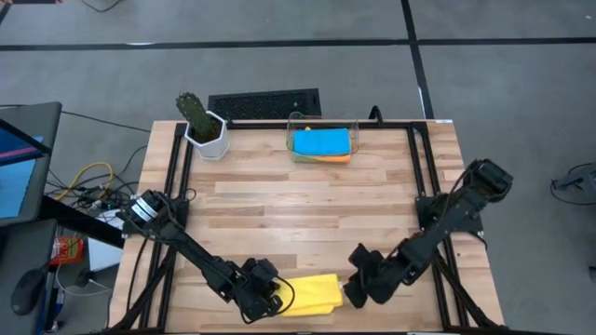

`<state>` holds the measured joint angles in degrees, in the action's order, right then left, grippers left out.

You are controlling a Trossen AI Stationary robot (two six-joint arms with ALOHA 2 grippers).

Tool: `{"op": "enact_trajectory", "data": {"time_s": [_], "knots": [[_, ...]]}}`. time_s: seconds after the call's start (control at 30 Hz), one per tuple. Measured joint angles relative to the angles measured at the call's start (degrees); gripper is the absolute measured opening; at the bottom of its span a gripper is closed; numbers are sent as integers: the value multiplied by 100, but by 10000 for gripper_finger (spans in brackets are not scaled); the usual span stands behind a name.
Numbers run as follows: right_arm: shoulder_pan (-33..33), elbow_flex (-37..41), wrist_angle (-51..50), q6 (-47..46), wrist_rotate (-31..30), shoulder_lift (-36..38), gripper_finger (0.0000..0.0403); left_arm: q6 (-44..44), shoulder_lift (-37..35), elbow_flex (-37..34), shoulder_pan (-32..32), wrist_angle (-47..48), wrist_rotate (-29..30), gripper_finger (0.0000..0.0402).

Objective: Fold microfiber towels
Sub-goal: Put the yellow towel into the transparent bin

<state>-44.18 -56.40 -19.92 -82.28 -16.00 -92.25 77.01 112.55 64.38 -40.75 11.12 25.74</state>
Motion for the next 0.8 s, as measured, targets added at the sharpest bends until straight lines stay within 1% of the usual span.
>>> {"op": "enact_trajectory", "data": {"time_s": [0.1, 0.2, 0.3, 0.4, 0.43, 0.53, 0.67, 0.8], "knots": [[141, -6, -87, -266, 274, -61, 213, 17, 0, 0, 1, -68, 9, 0], [279, -9, -169, -513, 717, -370, 230, 20, 0, -2, 2, -145, 11, 0], [437, -8, 137, -745, 1165, -764, 230, 65, 0, -2, 2, -162, 24, 0], [542, -98, 836, -761, 1179, -1088, 228, 125, 0, -2, 3, -162, 25, 0], [557, -148, 920, -765, 1179, -1153, 227, 129, 0, -2, 11, -162, 22, 0], [559, -399, 866, -772, 1160, -1374, 224, 162, 0, -2, 26, -164, 21, 0], [557, -626, 175, -831, 1159, -1661, 214, 168, 0, -2, 35, -195, 21, 0], [557, -686, 143, -840, 1142, -1854, 203, 170, 0, -2, 53, -234, 2, 0]]}}
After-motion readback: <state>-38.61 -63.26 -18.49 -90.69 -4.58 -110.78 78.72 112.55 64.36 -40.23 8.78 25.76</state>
